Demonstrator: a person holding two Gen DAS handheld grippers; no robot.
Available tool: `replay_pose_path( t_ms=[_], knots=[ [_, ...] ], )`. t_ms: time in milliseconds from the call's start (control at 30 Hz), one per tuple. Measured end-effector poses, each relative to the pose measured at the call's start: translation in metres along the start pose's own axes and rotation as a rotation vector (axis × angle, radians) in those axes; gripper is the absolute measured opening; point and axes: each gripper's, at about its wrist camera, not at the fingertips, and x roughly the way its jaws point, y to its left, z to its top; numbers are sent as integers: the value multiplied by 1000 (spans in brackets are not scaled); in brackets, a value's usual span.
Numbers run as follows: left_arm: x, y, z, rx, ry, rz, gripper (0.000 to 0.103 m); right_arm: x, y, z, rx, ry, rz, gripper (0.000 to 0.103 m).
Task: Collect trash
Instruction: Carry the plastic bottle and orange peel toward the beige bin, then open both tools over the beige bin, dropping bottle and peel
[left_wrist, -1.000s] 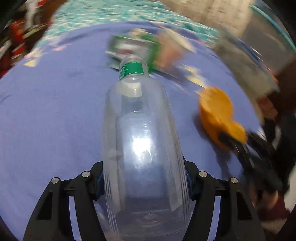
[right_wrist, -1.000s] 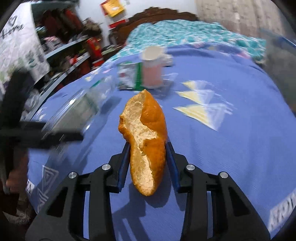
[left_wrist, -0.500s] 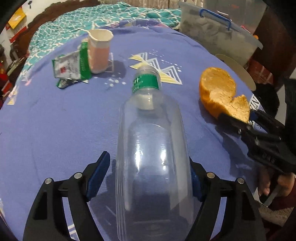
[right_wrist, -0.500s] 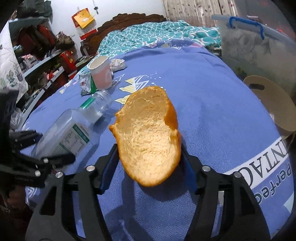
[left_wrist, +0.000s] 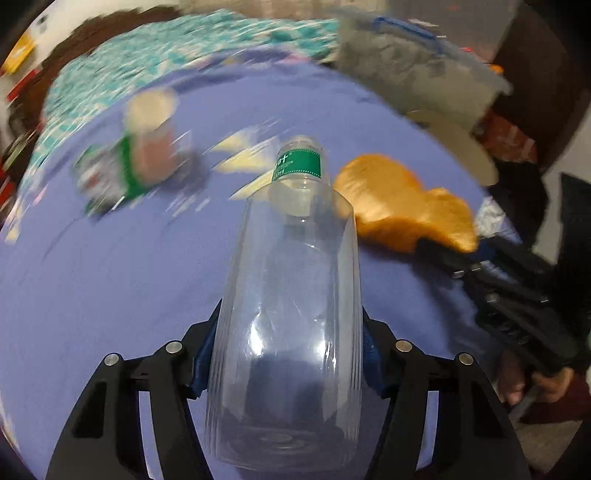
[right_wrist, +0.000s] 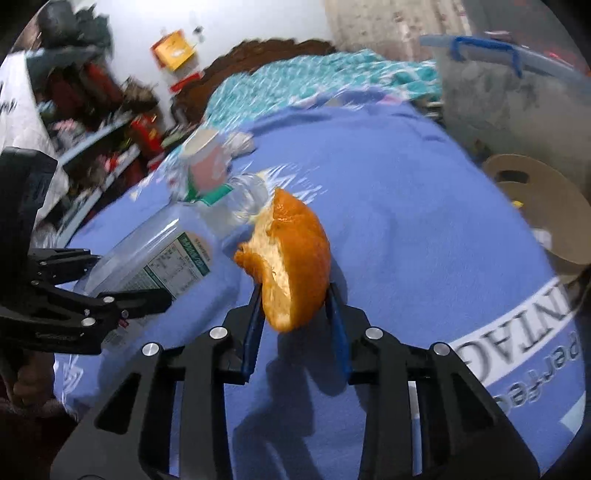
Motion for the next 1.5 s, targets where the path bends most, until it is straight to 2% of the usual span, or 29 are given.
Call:
replay_pose_path(
  t_ms=[133, 300, 400, 533, 633, 667, 700, 767, 867, 1000, 1133, 1333, 1500],
  knots=[
    [16, -39, 41, 102, -15, -77, 59, -11, -43, 10, 102, -45, -50, 35],
    [56, -87, 92, 192, 28, -163, 60, -34, -116, 25, 252, -116, -140, 35],
    [77, -114, 119, 234, 40, -182, 60, -43, -153, 33, 336, -147, -152, 35],
    [100, -146, 151, 279, 49, -194, 60, -49, -186, 45, 382, -174, -218, 35],
    [117, -166, 173, 301, 63, -216, 61, -40, -204, 55, 407, -153, -239, 40],
    [122, -172, 179, 310, 60, -220, 63, -37, -207, 56, 421, -146, -244, 44],
    [128, -178, 184, 320, 57, -213, 75, -35, -211, 57, 443, -141, -246, 51],
    [132, -182, 188, 308, 43, -160, 84, -39, -211, 58, 454, -172, -249, 57],
    [124, -176, 183, 288, 26, -175, 84, -49, -199, 56, 421, -223, -272, 61],
    [102, -153, 163, 272, -16, -147, 84, -51, -185, 46, 433, -224, -257, 61],
    [84, -120, 139, 221, -24, -144, 84, -53, -164, 33, 439, -234, -245, 61],
    [62, -73, 89, 153, -26, -103, 84, -45, -120, 22, 384, -198, -214, 61],
    [43, -36, 53, 66, -41, -71, 85, -34, -80, 18, 343, -162, -156, 61]
  ],
)
